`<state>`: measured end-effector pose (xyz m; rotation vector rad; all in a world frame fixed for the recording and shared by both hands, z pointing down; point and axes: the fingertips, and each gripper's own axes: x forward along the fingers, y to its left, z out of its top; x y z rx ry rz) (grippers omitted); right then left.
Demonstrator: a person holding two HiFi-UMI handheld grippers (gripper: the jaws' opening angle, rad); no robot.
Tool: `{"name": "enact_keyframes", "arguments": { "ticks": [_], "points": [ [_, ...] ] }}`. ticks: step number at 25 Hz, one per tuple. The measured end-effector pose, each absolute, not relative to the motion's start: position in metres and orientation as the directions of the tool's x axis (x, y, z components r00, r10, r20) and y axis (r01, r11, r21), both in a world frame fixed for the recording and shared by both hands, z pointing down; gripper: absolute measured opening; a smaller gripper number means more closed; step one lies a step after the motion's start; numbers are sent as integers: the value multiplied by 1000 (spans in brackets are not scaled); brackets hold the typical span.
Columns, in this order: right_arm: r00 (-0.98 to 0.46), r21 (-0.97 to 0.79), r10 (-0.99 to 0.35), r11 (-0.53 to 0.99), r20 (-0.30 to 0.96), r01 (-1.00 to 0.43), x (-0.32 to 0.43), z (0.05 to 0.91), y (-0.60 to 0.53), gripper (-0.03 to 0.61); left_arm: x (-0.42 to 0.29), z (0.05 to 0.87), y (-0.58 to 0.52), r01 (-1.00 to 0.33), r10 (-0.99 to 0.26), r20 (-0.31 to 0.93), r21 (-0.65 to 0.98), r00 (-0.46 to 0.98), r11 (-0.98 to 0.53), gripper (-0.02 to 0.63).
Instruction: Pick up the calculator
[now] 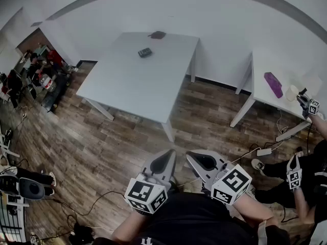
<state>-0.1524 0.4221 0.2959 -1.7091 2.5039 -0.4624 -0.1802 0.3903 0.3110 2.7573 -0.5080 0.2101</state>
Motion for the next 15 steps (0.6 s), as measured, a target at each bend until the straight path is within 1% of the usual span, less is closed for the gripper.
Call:
{"name": "enact_keyframes", "arguments": {
  "ticks": [8,15],
  "points": [
    [-349,-290,-928,301,130,-908,-138,311,394,11,-163,324,363,-340,-291,201,292,935,-894,6],
    [-337,-291,-928,282,161,-914,-122,317,320,11,-143,330,289,-325,-276,195,293,941,-899,6]
  ]
}}
